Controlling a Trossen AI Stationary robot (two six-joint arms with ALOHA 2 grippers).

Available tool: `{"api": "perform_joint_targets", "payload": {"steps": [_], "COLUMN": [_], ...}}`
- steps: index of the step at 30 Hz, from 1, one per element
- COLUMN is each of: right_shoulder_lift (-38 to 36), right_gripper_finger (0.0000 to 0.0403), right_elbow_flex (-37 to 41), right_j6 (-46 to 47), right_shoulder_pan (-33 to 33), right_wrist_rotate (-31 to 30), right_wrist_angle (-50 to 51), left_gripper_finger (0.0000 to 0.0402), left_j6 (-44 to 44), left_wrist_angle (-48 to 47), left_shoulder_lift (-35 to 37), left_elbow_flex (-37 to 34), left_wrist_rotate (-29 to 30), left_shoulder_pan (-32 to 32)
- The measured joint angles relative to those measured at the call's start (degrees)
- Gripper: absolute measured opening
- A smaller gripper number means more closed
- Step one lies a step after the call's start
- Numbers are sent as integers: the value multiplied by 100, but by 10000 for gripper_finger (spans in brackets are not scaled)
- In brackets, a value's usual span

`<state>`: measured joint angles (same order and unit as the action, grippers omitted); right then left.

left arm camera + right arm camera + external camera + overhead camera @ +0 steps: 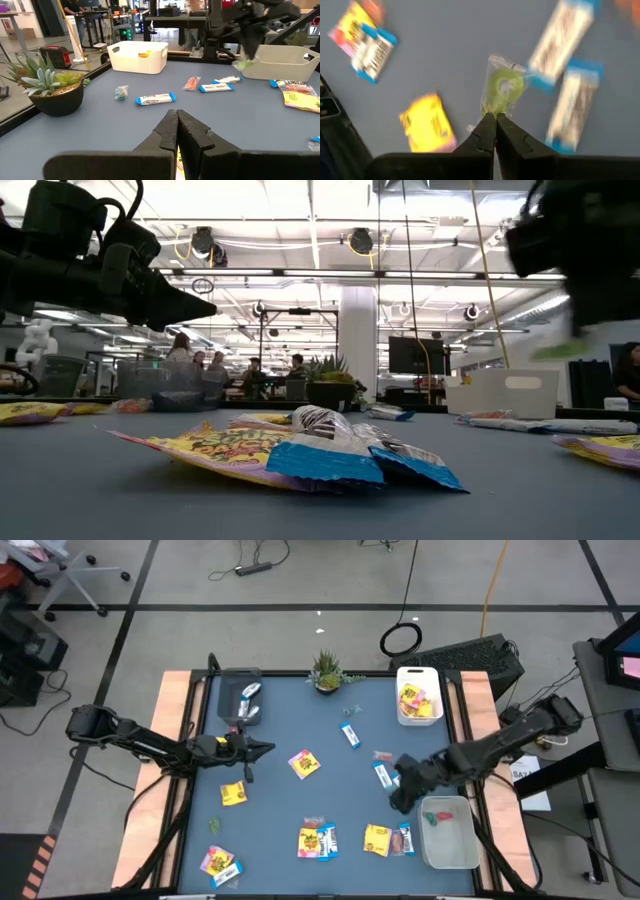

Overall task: Sort candy
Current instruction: Put the top light-green gummy candy into the grey bin

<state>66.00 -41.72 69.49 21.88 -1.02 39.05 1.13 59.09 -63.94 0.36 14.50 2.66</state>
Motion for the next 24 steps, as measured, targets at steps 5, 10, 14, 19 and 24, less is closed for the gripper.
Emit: {"api": "perform_joint_targets", "payload": {"steps": [5,10,14,19,24], "right_shoulder_lift": [30,43,120,127,127], "right_gripper_finger": [0,0,0,0,1], "right_elbow_flex": [-630,-996,-813,-252,306], "right_j6": [1409,3016,3936,4044,3711], "right_shoulder_pan": [983,1888,2309,2392,2273], "right_wrist_rotate": [102,674,1508,1489,1750], "right_wrist_angle": [1141,2331,2717,2135,1723], "left_gripper_finger": [11,11,11,11,11], "left_j6": [2,4,9,13,13], "left_wrist_angle": [-11,-97,-143,-155,-155], "left_shoulder_lift": [0,1,2,0,0], "left_elbow_flex": [0,0,0,0,0], "left_wrist_rotate": [2,2,-142,-378,-376], "left_shoulder_pan": [0,0,0,4,2]}}
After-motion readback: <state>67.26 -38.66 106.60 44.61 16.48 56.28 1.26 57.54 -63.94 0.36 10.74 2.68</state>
